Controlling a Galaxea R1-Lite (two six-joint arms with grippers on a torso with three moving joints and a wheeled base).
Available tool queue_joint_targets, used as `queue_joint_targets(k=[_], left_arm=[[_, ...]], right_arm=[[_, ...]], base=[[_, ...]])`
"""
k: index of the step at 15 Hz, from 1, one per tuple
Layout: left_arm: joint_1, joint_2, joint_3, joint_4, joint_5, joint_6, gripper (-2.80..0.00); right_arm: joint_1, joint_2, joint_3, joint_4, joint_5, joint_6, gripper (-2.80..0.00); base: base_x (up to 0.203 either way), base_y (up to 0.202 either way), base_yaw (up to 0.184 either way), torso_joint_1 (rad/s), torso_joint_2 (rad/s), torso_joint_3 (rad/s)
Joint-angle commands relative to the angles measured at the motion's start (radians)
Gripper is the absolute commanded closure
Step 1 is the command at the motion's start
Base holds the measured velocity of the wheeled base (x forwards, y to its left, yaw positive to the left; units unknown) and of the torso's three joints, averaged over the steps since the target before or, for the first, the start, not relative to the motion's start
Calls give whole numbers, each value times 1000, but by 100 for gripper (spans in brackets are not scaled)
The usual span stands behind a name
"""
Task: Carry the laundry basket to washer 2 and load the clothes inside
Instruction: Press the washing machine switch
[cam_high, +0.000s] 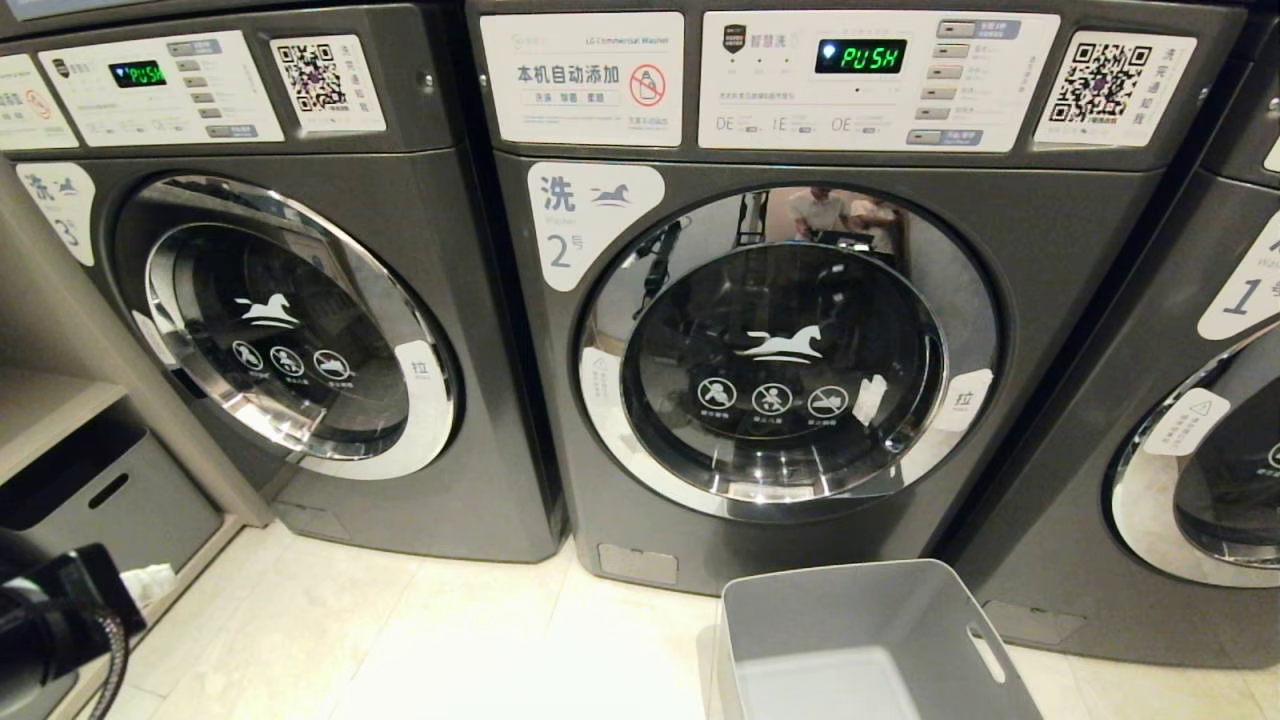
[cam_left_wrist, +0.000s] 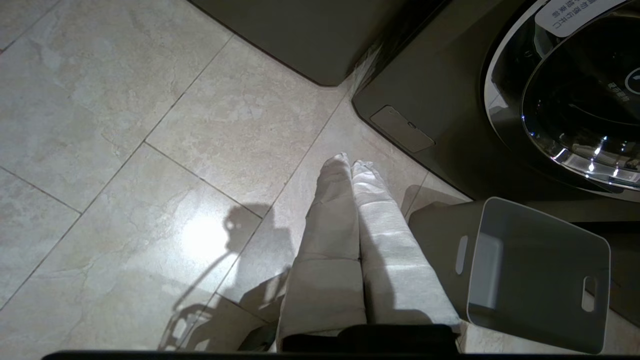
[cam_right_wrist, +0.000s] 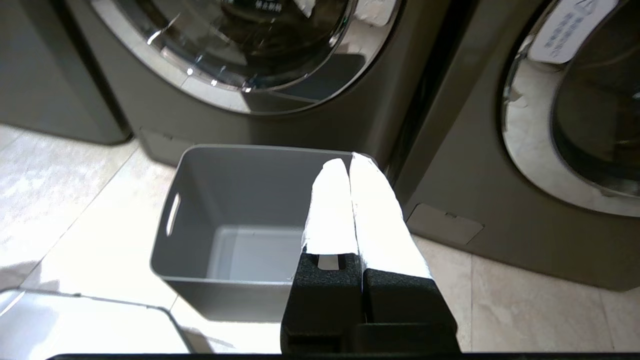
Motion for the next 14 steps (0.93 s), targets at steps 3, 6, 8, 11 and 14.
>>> queue_joint_targets(k=[3,6,8,11,14], left_arm=[[1,-11,10,-8,0,-1,0],[-2,-62,54,-10,-4,21,0],[-4,-98,86,-10,-8,58,0],[-11,-102,118,-8,-20,81,0],[-13,-138,152,-8,-23,187,0]], right_arm=[[-23,-172,40,0,8,-26,0],[-25,-168,40,-201,16,-32,0],[-25,-167,40,-195,14,-1,0],[-25,-167,40,-197,12,28,0],[-25,-166,40,-197,10,56,0]], base=[[0,0,0,0,0,0],[0,0,0,0,0,0],[0,0,0,0,0,0],[0,0,0,0,0,0],[0,0,0,0,0,0]])
